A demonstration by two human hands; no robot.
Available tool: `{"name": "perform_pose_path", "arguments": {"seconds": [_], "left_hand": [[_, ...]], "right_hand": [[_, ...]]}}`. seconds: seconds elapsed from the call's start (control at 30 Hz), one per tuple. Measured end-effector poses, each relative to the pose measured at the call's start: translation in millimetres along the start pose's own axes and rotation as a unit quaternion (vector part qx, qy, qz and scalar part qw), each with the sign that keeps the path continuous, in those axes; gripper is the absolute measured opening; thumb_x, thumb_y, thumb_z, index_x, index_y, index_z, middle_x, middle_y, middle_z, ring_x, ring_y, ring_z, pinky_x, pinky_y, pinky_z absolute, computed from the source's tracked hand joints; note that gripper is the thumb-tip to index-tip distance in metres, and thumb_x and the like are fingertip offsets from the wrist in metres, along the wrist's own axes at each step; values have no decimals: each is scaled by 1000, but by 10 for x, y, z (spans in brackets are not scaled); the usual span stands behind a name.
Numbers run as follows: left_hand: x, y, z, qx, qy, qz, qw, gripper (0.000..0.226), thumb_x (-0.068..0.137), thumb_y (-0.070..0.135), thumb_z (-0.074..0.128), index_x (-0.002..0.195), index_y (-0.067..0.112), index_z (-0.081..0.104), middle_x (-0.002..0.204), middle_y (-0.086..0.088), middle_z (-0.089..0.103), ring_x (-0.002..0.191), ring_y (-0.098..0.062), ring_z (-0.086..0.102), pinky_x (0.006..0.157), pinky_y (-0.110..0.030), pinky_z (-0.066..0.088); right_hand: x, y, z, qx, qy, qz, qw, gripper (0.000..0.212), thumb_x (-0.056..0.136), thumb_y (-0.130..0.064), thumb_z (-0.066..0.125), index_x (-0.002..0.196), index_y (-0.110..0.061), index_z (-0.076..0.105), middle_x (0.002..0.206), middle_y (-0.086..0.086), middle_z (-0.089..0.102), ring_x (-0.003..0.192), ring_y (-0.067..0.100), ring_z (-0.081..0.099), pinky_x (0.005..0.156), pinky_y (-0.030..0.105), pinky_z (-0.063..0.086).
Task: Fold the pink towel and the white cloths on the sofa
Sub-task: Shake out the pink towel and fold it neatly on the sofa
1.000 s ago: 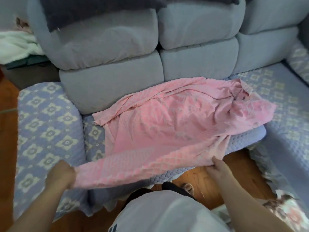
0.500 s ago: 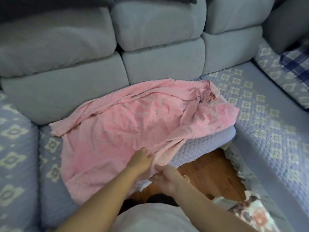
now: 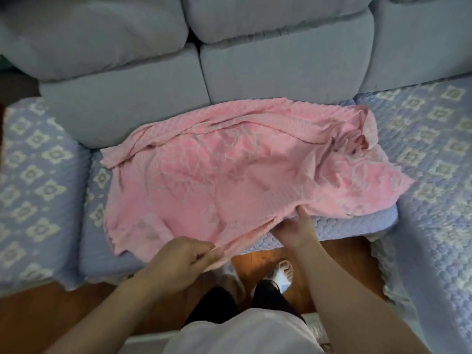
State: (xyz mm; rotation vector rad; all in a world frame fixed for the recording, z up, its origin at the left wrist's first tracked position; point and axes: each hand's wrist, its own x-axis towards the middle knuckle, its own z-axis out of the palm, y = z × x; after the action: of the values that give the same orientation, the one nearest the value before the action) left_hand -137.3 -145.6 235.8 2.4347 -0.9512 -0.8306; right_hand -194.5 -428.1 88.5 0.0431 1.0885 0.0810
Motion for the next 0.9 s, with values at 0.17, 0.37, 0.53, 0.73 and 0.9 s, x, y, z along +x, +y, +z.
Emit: {"name": "perform_pose_path", "arguments": {"seconds": [0.17,0.37,0.53,0.73,0.9], "left_hand": [[-20,-228,-118,88,65,19,994,64,99,69,20,87,31,69,78,12,60,71,-7,57,63,-36,51],[136,-318,-195,77,137,54,986,50,102,55,33,112,31,75,91,15,53,81,-5,54,65,-29,51],[133,-482,-251,21,153,58,986,68,98,69,20,107,31,75,87,30,57,85,3,50,73,-14,41],[131,-451,-420,-112,130,77,982,46,93,74,34,86,43,67,77,18,58,75,2,57,66,-12,39],[118,-427,-543,-32,164,139,976,22,104,47,42,96,43,62,75,23,45,69,6,48,63,-8,36]], "right_hand": [[-14,-275,371,-158,106,-114,975,9,102,-17,52,107,-16,59,91,7,69,80,23,68,68,34,57],[-109,-627,287,-456,251,-188,833,23,99,-13,44,77,-22,45,53,0,63,55,16,59,67,35,55],[-137,-1343,904,-595,285,-212,721,21,96,-16,53,104,-1,65,87,8,67,69,22,64,63,34,57],[-785,-1051,1303,-565,-127,-255,775,59,101,-31,59,143,-63,32,156,-13,38,132,20,45,110,49,44],[-276,59,936,-934,-104,-246,238,52,83,-6,62,133,-24,61,137,-3,60,129,19,51,116,42,30]]}}
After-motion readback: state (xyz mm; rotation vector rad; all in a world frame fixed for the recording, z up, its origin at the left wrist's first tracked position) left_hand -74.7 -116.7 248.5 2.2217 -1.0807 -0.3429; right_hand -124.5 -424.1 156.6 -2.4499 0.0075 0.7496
